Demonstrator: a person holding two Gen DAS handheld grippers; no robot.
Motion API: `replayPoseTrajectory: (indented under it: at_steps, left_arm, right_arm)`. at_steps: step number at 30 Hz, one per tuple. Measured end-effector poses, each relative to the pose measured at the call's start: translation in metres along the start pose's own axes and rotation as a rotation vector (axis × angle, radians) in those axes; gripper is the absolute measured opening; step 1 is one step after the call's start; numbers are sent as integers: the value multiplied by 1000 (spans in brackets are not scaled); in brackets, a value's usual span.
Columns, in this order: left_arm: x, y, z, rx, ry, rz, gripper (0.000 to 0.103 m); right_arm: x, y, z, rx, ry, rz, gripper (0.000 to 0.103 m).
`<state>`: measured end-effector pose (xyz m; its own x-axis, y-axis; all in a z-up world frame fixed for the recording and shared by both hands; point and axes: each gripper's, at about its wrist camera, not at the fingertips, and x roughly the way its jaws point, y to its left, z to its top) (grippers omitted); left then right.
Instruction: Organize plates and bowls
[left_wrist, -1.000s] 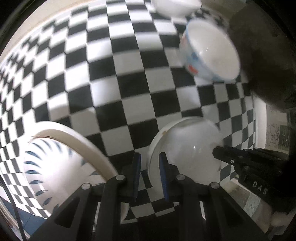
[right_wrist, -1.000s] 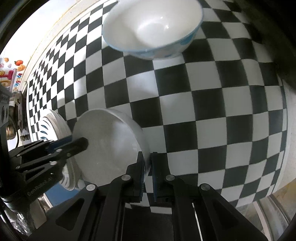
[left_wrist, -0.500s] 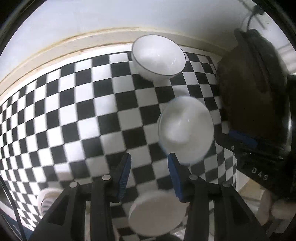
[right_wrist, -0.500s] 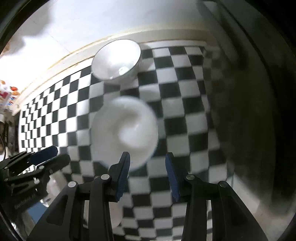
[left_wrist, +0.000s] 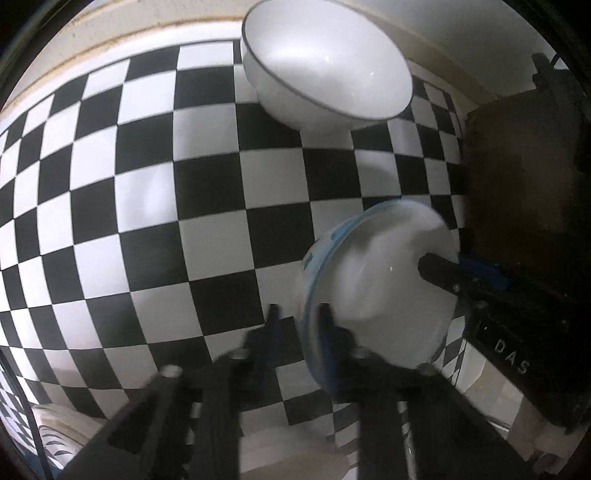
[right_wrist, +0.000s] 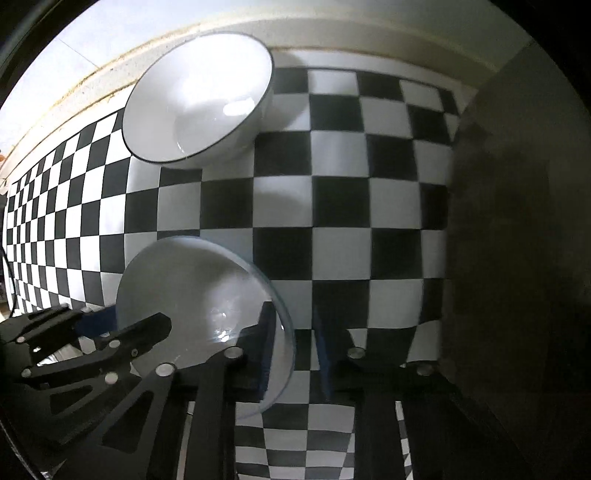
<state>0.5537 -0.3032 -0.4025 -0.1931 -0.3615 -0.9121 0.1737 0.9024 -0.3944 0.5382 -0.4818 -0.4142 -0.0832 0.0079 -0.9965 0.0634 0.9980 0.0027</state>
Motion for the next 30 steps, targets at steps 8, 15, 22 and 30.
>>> replayPoseTrajectory:
  at_steps: [8, 15, 22, 30]
  left_arm:
    - [-10, -2, -6, 22, -38, 12, 10]
    - [-25, -5, -13, 49, -59, 35, 10]
    - [-56, -13, -30, 91, -106, 51, 10]
    - [-88, -11, -58, 148, -136, 69, 10]
  right_arm:
    - [4, -10, -1, 36, 22, 86, 8]
    - [-12, -16, -21, 40, 3, 107, 7]
    - [-40, -26, -42, 68, -37, 170, 7]
    - [-77, -14, -85, 68, -87, 205, 7]
